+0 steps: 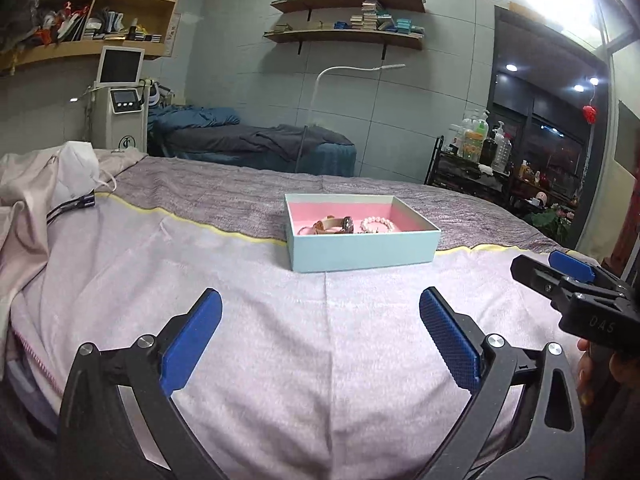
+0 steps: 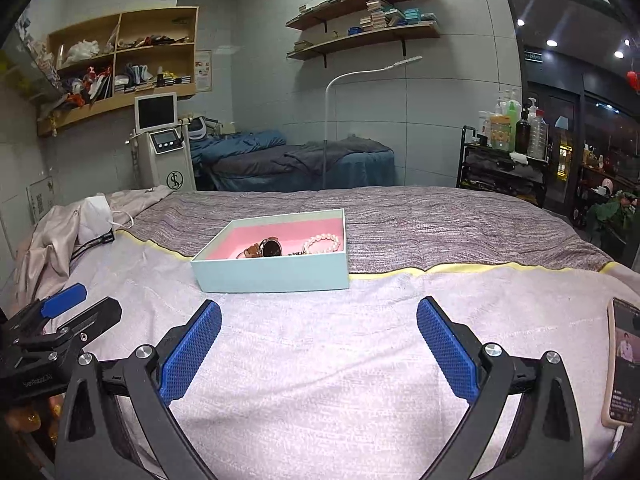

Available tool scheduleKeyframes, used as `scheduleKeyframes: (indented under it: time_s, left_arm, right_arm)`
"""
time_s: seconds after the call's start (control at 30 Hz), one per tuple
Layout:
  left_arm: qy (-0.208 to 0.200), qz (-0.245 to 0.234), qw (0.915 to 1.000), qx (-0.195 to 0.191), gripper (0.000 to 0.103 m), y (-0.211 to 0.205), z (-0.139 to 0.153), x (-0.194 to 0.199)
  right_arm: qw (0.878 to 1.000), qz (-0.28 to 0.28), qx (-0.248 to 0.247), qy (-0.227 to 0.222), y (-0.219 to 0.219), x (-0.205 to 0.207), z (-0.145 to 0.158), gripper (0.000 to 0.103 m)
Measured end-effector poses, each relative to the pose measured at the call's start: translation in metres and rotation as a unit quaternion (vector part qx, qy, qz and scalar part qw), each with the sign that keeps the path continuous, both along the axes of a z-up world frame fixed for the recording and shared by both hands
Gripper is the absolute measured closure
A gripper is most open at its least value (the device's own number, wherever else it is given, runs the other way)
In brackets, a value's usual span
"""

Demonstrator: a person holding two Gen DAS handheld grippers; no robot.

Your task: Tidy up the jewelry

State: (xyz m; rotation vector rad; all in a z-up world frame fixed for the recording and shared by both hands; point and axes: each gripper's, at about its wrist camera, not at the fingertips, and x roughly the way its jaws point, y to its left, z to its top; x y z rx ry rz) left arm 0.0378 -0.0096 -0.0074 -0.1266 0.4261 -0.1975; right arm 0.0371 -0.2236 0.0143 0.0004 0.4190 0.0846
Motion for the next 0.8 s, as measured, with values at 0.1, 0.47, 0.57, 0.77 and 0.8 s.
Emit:
scheduleKeyframes:
  time_s: [0.1, 0.47, 0.57, 0.77, 0.8]
  left_arm:
    - [-0.002, 0.007, 0.9999, 0.013, 0.006, 0.002, -0.003, -0.021]
    - [0.003, 0.019, 0.9995, 0.025, 0.006, 0.001, 0.000, -0.043]
    - [0.003, 0.019, 0.9995, 0.027, 0.006, 0.001, -0.001, -0.043]
    - [-0.003, 0.024, 0.9995, 0.022, 0.006, 0.004, 0.002, -0.045]
    - [-0.003, 0.024, 0.9995, 0.022, 0.006, 0.004, 0.002, -0.044]
  right_arm:
    - [1.000, -0.002, 0.004, 0.000, 0.001, -0.015, -0.001, 0.007]
    - [1.000, 0.001, -0.006, 0.008, 0.010, -0.041, -0.004, 0.007]
    - [1.000, 0.000, -0.009, 0.002, 0.011, -0.043, -0.002, 0.007]
    - [1.000, -0.007, -0.008, -0.014, 0.011, -0.048, -0.001, 0.007]
    - [1.000, -0.008, -0.008, -0.015, 0.010, -0.049, -0.001, 0.007]
